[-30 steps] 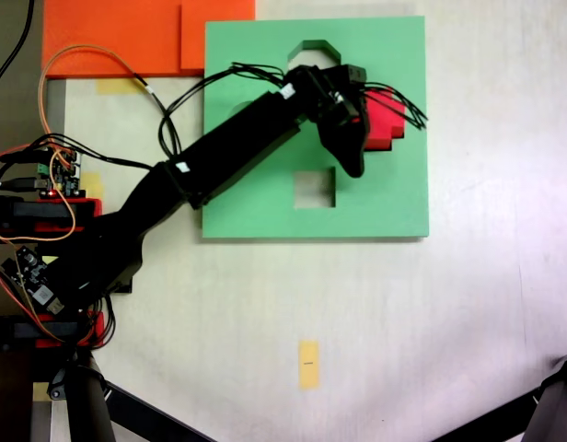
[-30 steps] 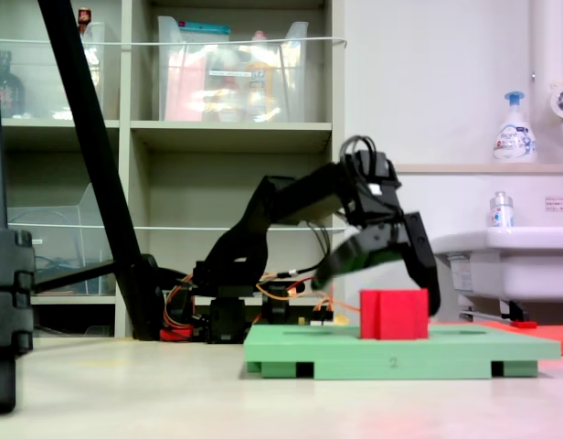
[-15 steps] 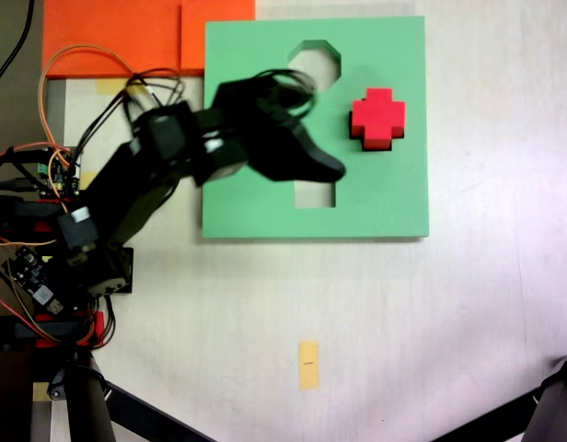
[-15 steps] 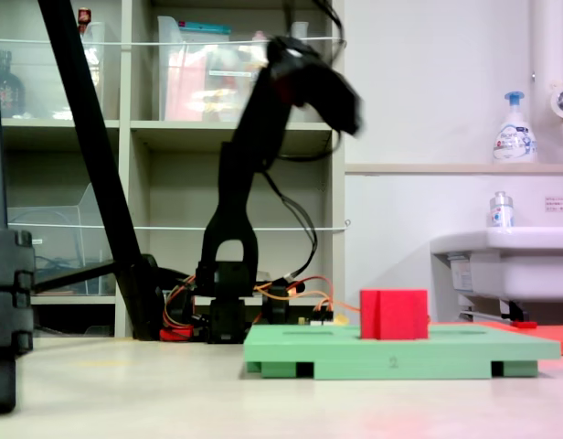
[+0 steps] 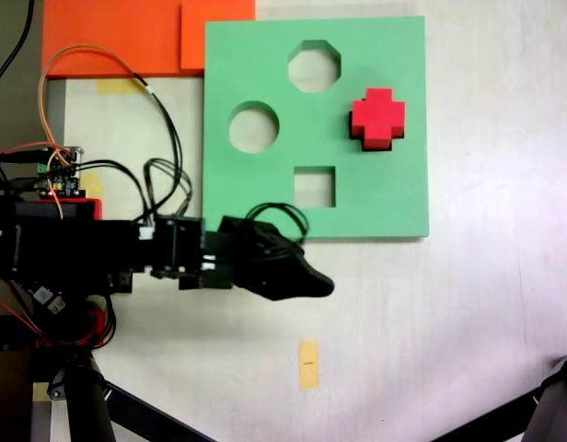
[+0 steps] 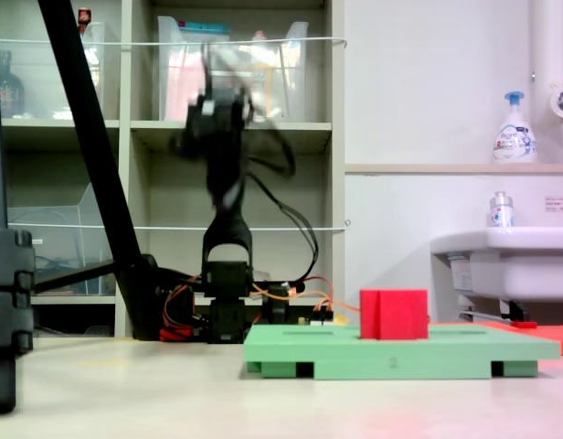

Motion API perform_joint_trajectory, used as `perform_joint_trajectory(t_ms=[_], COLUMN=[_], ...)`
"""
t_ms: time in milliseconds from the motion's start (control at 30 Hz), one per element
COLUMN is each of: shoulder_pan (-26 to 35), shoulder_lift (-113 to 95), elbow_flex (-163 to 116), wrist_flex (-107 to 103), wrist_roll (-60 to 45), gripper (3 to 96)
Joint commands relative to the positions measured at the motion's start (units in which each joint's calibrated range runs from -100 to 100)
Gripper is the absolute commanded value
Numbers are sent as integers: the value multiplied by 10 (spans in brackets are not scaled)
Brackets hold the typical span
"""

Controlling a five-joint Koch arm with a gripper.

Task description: Put the cross columnar block into the corresponding hole

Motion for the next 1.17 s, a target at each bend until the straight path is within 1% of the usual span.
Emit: perform_joint_trajectory(t_ms=[33,133,367,467,567,667,1167], shoulder_pan=[9,14,21,23,17,10,11], shoulder_lift=[-163,-221,-233,-233,-233,-233,-233], elbow_flex=[-237,-455,-778,-782,-782,-782,-782], wrist_flex=[451,544,540,540,452,451,453], wrist_roll=[-52,-91,-141,-141,-141,-140,-140], gripper=[475,474,469,469,465,497,497])
